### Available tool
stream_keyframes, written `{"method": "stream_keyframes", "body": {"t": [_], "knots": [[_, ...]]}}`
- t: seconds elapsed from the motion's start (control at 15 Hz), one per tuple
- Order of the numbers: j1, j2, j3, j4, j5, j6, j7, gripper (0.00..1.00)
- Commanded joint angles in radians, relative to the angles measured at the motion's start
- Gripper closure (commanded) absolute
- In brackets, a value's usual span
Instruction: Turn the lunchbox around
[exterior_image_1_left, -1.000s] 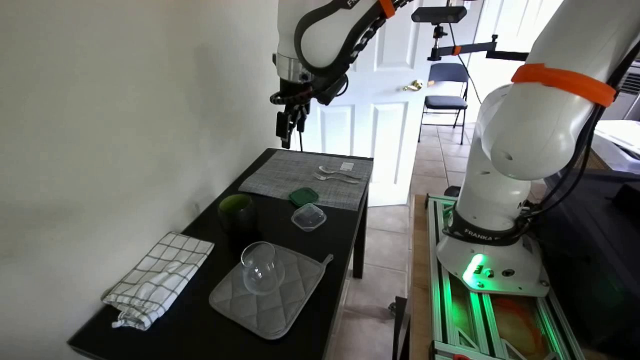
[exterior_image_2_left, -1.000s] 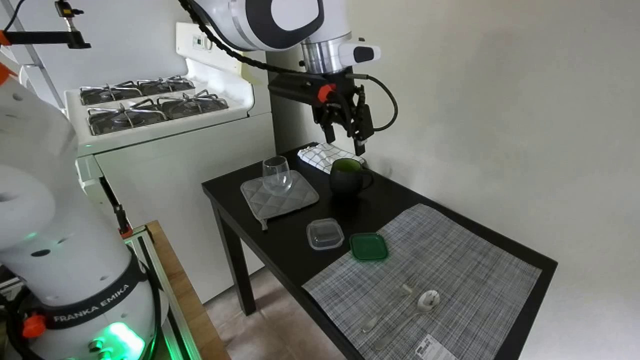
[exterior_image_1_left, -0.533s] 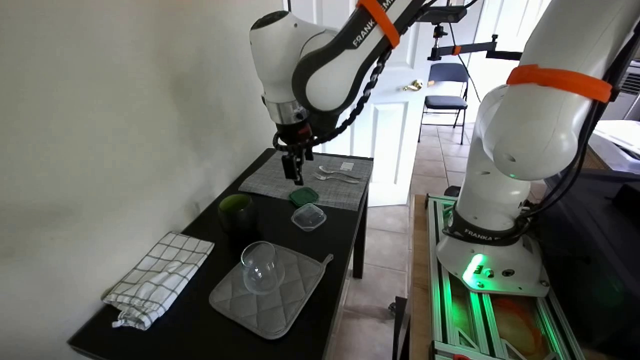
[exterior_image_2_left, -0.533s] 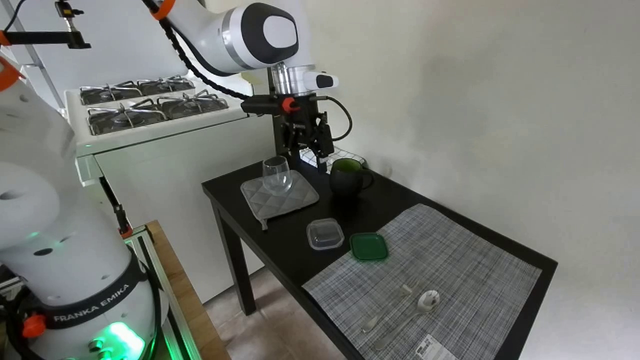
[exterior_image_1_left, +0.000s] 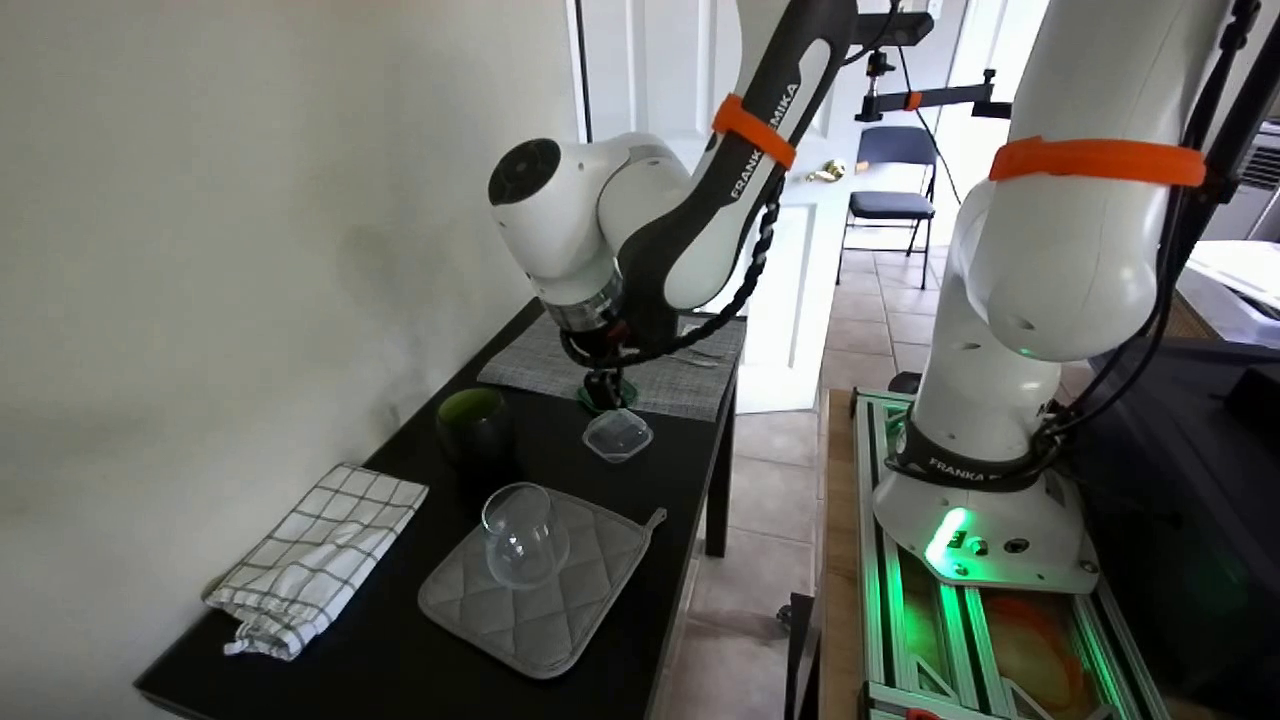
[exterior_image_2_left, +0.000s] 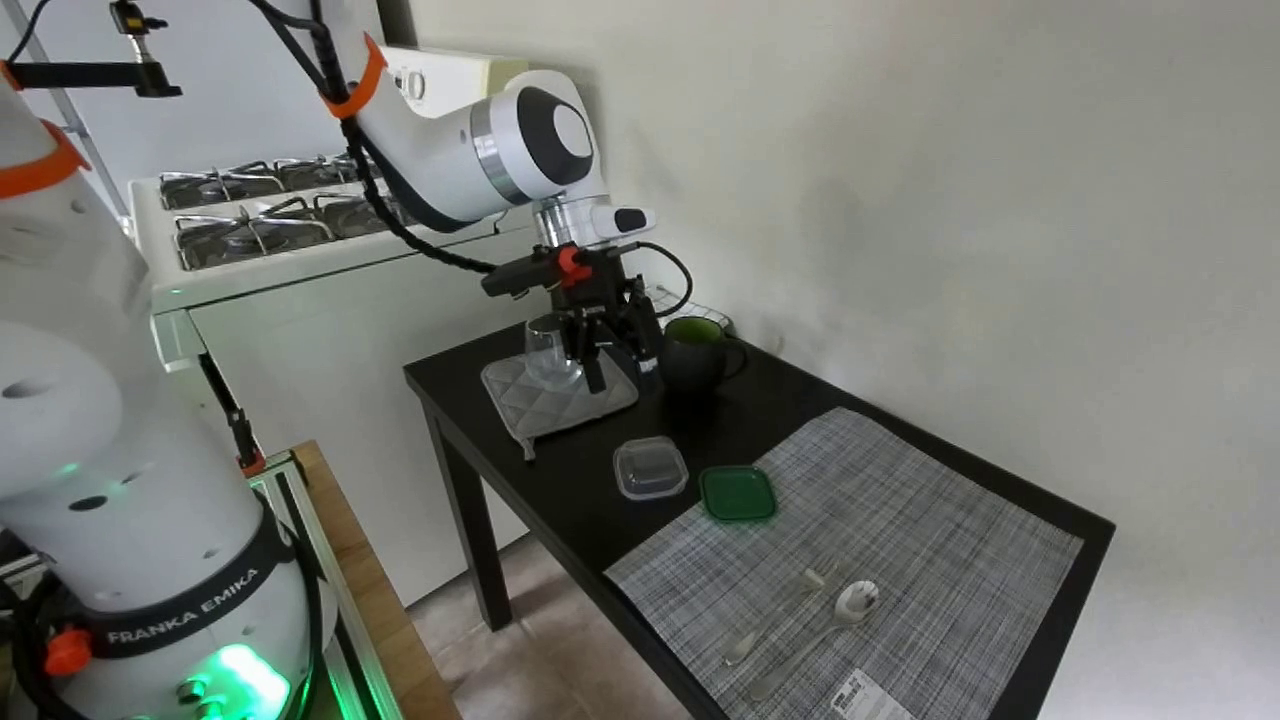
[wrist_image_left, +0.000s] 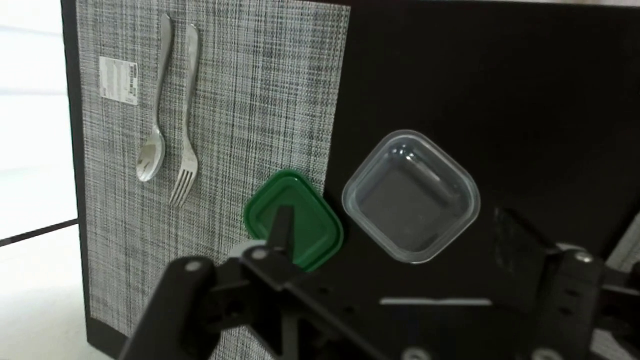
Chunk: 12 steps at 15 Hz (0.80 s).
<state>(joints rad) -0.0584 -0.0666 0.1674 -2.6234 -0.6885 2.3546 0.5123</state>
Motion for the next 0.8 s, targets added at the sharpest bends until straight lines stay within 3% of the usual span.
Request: {"method": "stream_keyframes", "body": {"t": [0.0, 0.73], "knots": [[0.035, 0.094, -0.036, 0.010, -0.125, 0.047, 0.114, 0.00], [0.091, 0.272, -0.131, 0.052, -0.400, 0.167, 0.416, 0.00]]}}
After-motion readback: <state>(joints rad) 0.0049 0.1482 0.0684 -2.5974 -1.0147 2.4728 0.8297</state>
